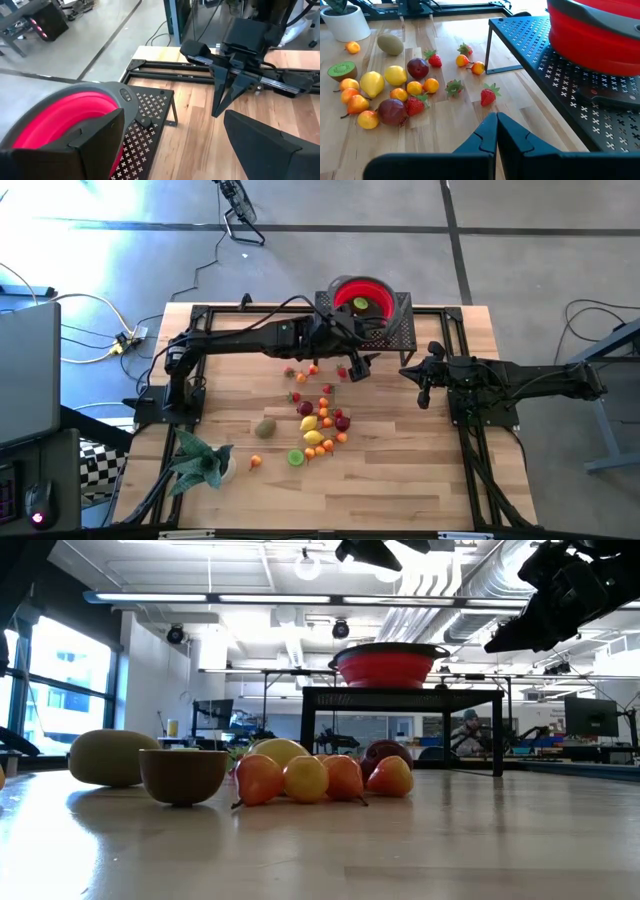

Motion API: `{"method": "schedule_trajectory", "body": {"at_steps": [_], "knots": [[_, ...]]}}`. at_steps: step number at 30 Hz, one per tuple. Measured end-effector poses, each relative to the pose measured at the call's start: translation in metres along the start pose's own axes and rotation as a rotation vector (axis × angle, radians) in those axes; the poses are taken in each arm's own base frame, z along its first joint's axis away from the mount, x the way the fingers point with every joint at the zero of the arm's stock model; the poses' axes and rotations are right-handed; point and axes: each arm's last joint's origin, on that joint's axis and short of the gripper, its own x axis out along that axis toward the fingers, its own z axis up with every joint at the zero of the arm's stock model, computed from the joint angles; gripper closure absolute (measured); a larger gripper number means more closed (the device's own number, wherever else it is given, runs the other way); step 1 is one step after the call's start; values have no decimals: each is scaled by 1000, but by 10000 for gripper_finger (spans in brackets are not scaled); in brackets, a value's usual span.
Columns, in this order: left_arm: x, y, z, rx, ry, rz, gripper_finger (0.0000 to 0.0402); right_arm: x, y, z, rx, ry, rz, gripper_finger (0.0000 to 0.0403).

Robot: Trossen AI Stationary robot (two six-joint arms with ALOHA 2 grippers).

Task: Pick & Place Fruit
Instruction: Put the pomegranate into the strainer on the shelf

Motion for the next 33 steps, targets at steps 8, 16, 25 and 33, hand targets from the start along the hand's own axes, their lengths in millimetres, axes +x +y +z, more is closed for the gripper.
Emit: {"method": "schedule_trajectory", "body": {"at_steps": [8, 16, 25, 33], "knots": [[0, 0, 0, 0, -1, 0, 64, 0, -1, 0, 0, -4, -39, 400], [0, 0, 5, 56, -50, 2, 64, 0, -4, 0, 0, -13, -129, 400], [36, 0, -33, 31, -53, 22, 64, 0, -4, -1, 3, -3, -129, 400], [38, 3, -58, 24, -215, 47, 64, 0, -4, -1, 6, 2, -128, 400]]}}
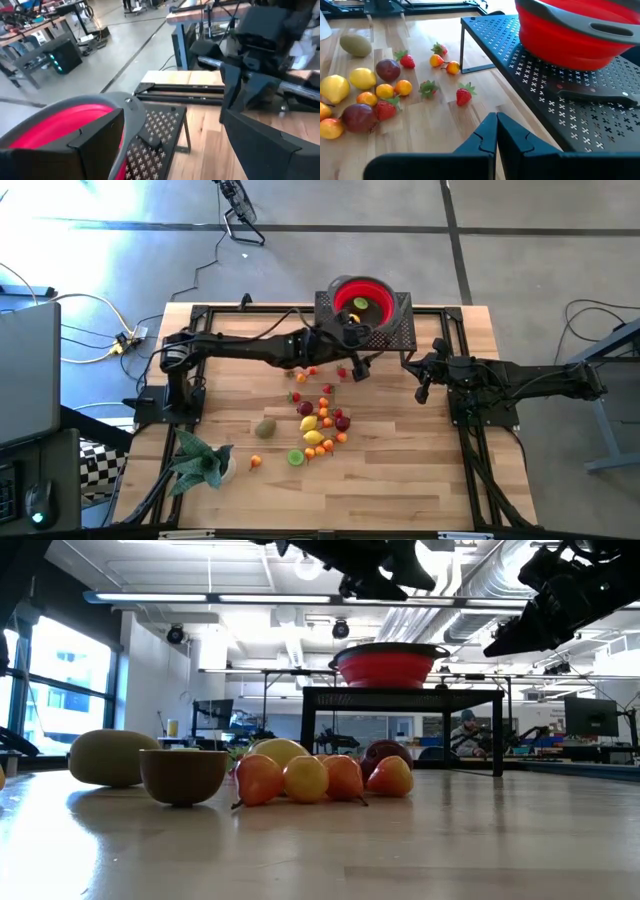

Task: Pick & Place Fruit
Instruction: Put the pomegranate into the strainer on the shelf

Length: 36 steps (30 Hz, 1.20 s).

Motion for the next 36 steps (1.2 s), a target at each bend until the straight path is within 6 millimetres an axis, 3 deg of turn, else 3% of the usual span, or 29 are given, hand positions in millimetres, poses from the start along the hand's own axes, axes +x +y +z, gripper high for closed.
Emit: {"method": "schedule_trajectory", "body": {"at_steps": [10, 23, 36], "knots": [[-46, 12, -18, -17, -54, 7, 64, 0, 0, 0, 1, -1, 0, 400], [-126, 24, -76, -52, -158, -27, 64, 0, 0, 0, -2, -2, 0, 400], [-180, 28, -74, 46, -57, -19, 64, 0, 0, 1, 1, -11, -5, 400]]}}
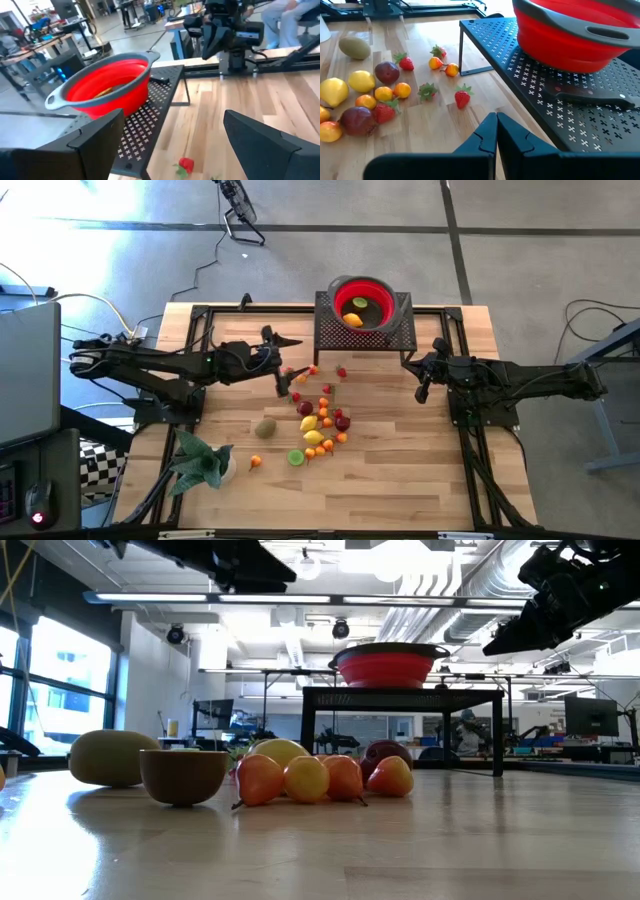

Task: Pick & Place Fruit
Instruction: Put the pomegranate into the strainer on the shelf

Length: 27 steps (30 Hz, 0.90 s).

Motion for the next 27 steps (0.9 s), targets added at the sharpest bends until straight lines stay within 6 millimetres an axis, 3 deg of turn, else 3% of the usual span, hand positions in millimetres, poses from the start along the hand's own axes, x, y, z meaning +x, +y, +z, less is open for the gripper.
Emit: {"method": "schedule_trajectory", "body": {"at_steps": [8, 17, 27], "knots": [[-9, 3, -4, 45, 74, 6, 64, 0, 0, 1, 5, -10, 2, 400], [-15, 3, -15, 88, 14, 20, 64, 0, 0, 1, 14, -13, 2, 400], [-61, 14, -48, 8, -106, 63, 64, 0, 0, 2, 34, -16, 6, 400]]}}
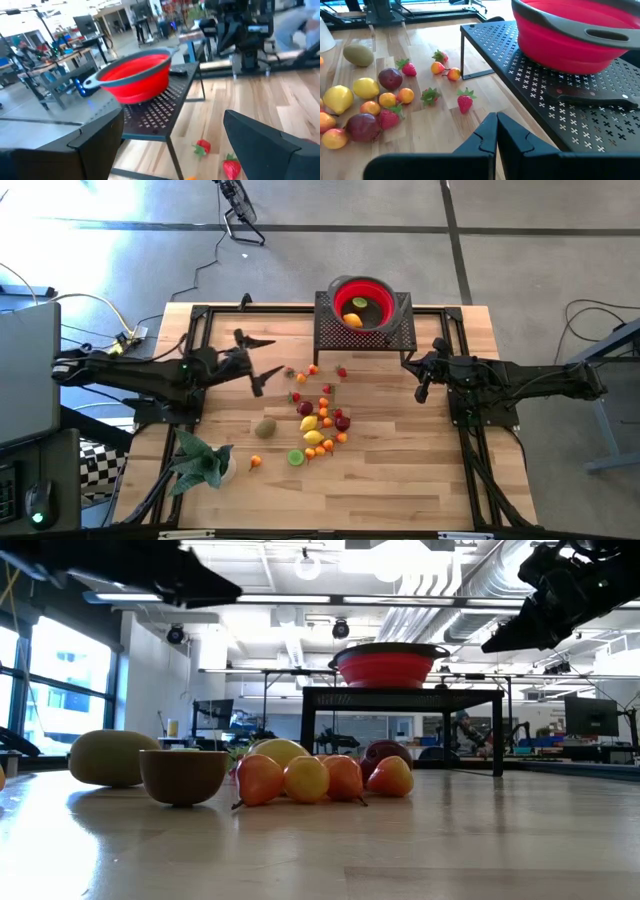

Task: Pick & Place Fruit
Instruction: Put the pomegranate into the strainer on the shelf

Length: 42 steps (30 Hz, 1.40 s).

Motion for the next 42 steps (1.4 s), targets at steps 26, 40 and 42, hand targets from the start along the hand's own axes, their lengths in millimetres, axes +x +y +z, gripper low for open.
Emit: {"method": "schedule_trajectory", "body": {"at_steps": [26, 40, 42], "knots": [[-43, 14, -18, -70, 5, 34, 64, 58, 35, 31, 86, -93, 133, 400], [-44, 13, -23, -66, 55, 23, 64, 100, 93, 84, -42, 109, 189, 400], [-44, 13, -23, -66, 55, 23, 64, 101, 100, 85, -66, 134, 205, 400]]}}
